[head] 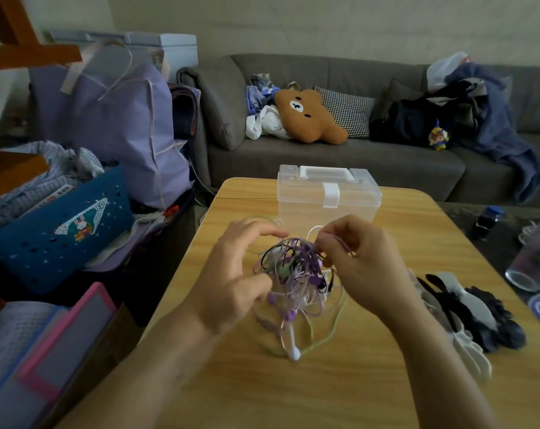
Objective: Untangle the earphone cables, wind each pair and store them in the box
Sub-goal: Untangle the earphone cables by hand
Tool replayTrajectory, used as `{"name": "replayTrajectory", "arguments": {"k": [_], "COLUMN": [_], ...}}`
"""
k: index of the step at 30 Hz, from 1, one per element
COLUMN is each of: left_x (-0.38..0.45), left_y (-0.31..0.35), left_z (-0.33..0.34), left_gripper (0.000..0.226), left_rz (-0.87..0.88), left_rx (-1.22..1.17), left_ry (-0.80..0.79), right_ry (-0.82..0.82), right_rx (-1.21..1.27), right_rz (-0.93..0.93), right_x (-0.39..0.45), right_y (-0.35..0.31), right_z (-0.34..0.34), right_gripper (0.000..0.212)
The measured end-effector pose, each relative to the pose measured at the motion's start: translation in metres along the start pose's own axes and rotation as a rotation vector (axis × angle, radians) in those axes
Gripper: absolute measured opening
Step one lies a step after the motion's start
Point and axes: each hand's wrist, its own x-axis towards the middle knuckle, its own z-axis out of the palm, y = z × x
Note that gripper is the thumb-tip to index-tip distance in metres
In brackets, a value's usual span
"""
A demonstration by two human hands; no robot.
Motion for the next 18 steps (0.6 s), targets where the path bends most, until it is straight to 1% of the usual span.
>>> {"name": "replayTrajectory", "arguments": {"k": [3, 4, 6, 10, 14, 18], "left_x": [0.0, 0.0, 0.0, 0.005, 0.008, 0.01], "left_y": [0.001, 0.0, -0.002, -0.006, -0.007, -0.008], "left_z": [0.011, 0.013, 0.013, 0.01, 0.007, 0.006], "left_gripper": [0.04, 0.035, 0.031, 0.012, 0.011, 0.012], "left_rz": [0.105, 0.105, 0.035, 0.005, -0.023, -0.061], "left_rx": [0.118, 0.132, 0.109, 0.1, 0.054, 0.03], "left_ry": [0.058, 0.046, 0.01, 0.128, 0.176, 0.146], "right_ry": [-0.041, -0.057, -0.058, 0.009, 0.001, -0.024], "right_rx": [0.022, 0.02, -0.005, 0.039, 0.084, 0.094], "right_rz": [-0.053, -0.071, -0.109, -0.103, -0.048, -0.018], "right_x": [-0.006, -0.007, -0.01, -0.009, -0.006, -0.005], "right_y": [-0.008, -0.01, -0.011, -0.009, -0.006, -0.006], "right_z": [0.009, 0.012, 0.017, 0.014, 0.012, 0.011], "right_gripper": [0.009, 0.008, 0.006, 0.008, 0.012, 0.013]}}
